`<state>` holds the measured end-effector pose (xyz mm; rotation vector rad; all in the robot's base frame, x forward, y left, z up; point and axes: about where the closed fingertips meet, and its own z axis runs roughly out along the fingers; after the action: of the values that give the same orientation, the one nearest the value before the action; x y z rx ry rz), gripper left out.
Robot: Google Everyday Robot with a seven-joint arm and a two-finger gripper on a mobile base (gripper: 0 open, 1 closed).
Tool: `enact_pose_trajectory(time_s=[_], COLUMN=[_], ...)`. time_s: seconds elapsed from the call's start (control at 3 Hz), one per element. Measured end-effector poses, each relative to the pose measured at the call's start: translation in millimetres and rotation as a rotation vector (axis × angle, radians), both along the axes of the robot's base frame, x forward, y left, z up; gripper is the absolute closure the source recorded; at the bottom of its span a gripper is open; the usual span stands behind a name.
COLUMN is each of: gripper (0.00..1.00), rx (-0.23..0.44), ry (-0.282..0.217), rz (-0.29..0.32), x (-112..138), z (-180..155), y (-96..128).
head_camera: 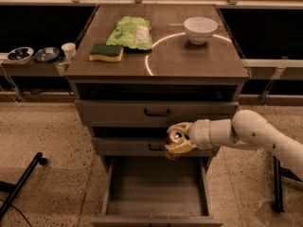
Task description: Place orange can into bottom drawer
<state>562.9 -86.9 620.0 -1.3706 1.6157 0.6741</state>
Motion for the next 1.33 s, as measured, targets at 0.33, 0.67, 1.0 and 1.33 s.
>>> enact_pose_trajectory(time_s=[0.33,0.67,1.0,1.33], gripper=[1.00,1.00,1.00,1.00], rx=[-0.006,0.041,0.064,0.109], ry=[0.039,0.025,0.000,0.006], rz=[-0.044,-0.085,-0.030,0.017], x=[16.6,34.5,35.6,28.9], z=[-44.1,-88.8,-175.6,-286.1], y=[-3.5,-6.3,4.8,-13.1])
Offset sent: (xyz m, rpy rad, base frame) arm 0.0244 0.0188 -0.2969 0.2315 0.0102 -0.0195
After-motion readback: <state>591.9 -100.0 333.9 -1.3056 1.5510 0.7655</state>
